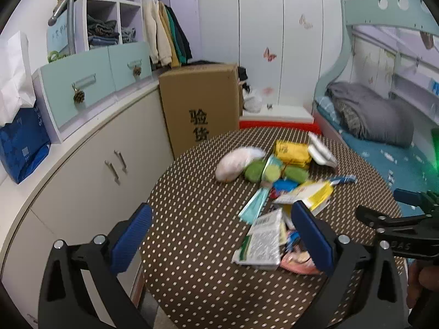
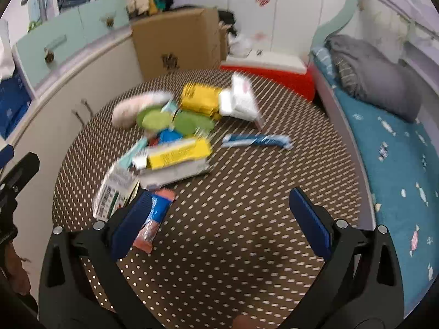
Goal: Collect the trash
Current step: 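Grasp the blue snack wrapper with the right tool while the left tool grasps the white medicine leaflet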
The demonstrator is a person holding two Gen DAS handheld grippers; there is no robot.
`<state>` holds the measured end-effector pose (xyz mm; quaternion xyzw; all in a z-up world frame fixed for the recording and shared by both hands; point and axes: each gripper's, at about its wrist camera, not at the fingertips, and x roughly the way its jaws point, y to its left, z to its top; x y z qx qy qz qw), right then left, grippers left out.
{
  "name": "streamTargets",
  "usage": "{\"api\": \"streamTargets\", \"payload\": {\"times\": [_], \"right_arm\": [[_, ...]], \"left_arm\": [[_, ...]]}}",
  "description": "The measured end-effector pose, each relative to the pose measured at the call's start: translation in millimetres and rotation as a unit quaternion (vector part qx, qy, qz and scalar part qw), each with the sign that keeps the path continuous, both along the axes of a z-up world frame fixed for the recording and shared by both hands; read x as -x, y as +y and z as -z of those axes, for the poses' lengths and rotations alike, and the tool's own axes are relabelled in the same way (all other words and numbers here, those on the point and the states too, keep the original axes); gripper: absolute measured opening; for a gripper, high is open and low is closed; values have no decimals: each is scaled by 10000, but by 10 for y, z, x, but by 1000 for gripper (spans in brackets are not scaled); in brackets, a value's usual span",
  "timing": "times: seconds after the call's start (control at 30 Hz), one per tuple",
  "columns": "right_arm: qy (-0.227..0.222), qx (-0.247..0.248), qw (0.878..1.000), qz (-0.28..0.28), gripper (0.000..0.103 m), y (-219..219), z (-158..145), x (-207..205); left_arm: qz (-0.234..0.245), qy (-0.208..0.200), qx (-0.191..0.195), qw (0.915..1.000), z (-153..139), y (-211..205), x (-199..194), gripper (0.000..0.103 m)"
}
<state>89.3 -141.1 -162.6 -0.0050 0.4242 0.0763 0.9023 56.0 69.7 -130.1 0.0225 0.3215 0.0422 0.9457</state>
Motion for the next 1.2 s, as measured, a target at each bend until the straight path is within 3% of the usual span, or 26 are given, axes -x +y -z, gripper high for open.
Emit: {"api": "streamTargets", "payload": {"times": [0.3, 0.43, 0.5, 0.57, 0.87, 0.93, 1.03, 1.2], "right_arm": [[581, -130, 9966, -576, 96, 526, 533, -197], [696, 28, 9941, -837, 68, 736, 688, -223], [599, 191, 9939, -910, 58, 750, 686, -191], [610, 153, 9937, -923, 42, 682, 658, -157], [652, -82, 9965, -526, 29, 109, 646, -95], [652, -169, 9967, -454, 28, 10, 642, -76], [667, -369, 9964, -359, 28, -161, 649, -66], [568, -576, 9964, -239, 27, -360, 592, -35]], "left_arm": [[-13, 446, 6, 9990, 296, 163, 19, 99], [112, 488, 91, 9987, 317, 134, -9, 99], [201, 504, 110, 9985, 330, 86, -43, 99], [341, 535, 121, 9979, 356, 13, -93, 99], [839, 926, -94, 9921, 749, -323, -406, 97], [940, 995, -33, 9906, 808, -331, -464, 83], [1182, 1353, 302, 9833, 957, -308, -574, 50], [1187, 1353, 555, 9821, 952, -231, -518, 44]]}}
